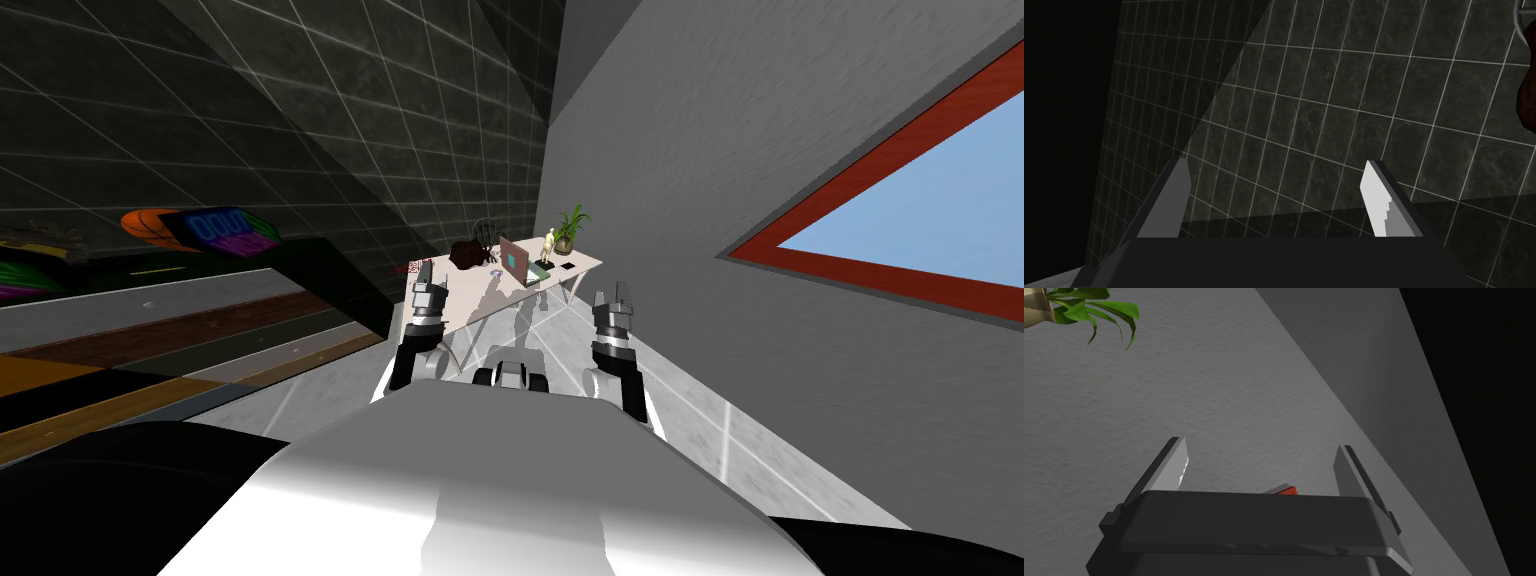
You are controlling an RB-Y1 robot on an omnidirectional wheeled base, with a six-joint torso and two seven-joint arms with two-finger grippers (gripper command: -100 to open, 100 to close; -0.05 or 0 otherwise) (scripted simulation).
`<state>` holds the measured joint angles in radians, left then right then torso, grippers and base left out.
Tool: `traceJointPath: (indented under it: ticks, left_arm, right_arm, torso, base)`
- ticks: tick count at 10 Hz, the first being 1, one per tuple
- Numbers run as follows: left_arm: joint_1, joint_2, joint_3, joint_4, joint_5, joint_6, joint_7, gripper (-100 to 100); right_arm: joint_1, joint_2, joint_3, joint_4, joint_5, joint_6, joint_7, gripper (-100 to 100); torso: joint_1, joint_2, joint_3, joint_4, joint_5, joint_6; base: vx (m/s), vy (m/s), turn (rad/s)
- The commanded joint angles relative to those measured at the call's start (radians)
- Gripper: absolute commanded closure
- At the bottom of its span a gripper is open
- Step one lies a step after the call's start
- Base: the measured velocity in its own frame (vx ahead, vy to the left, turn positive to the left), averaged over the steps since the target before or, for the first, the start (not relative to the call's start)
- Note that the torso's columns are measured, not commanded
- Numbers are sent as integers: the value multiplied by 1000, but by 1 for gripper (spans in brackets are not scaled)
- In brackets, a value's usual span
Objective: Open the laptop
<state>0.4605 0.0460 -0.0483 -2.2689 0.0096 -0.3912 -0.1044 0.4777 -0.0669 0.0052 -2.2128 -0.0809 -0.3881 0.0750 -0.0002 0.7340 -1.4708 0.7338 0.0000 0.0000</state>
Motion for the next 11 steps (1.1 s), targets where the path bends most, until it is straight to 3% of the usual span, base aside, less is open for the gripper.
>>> traceJointPath:
  ticks: [1, 11]
  left_arm:
    - [0, 0, 0, 0, 0, 0, 0, 0]
    - [0, 0, 0, 0, 0, 0, 0, 0]
  right_arm:
    - [-27, -43, -8, 34, 25, -10, 74, -100]
    - [-130, -107, -39, 162, 117, -48, 322, -100]
  torso:
    - [0, 3, -4, 3, 0, 0]
    - [0, 4, -5, 4, 0, 0]
  base:
    - [14, -2, 39]
    - [12, -2, 33]
